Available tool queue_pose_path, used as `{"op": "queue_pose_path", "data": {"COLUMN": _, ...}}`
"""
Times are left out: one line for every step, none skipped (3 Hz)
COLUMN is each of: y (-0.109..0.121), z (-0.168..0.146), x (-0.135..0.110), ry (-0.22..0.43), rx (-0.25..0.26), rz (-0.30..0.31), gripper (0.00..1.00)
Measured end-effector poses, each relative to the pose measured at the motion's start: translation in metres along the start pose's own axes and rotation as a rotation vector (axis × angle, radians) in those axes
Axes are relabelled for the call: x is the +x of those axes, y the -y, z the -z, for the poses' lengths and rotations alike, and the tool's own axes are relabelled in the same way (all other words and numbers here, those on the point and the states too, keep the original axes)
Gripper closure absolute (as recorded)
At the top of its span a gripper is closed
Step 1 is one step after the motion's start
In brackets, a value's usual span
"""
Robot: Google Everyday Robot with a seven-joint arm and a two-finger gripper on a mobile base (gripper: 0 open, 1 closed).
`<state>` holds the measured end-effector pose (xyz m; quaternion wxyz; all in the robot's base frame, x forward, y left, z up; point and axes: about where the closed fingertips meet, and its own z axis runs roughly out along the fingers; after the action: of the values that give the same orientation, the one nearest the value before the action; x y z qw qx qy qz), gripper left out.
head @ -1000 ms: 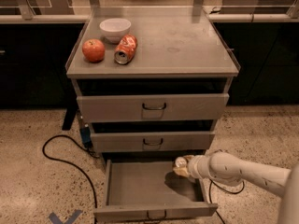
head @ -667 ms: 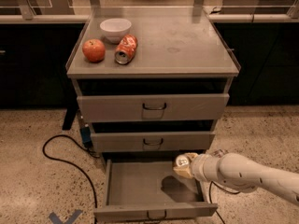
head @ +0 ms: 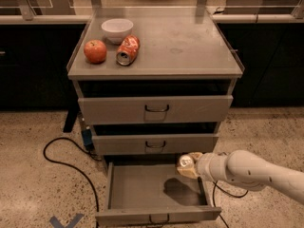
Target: Pick orange can from bottom drawer and place on counter
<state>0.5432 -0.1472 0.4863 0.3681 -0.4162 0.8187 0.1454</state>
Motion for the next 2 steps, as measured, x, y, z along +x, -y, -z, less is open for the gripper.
{"op": "queue_pose_path", "data": {"y": 0.061, "z": 0.061, "x": -0.057, "ry": 0.041, "rx": 0.035, "rz": -0.015, "gripper": 1.00}}
{"op": "queue_pose_path", "data": {"y": 0.118, "z": 0.139, "x": -0.142, "ry": 0.065, "rx": 0.085, "rz": 0.064, "gripper": 1.00}}
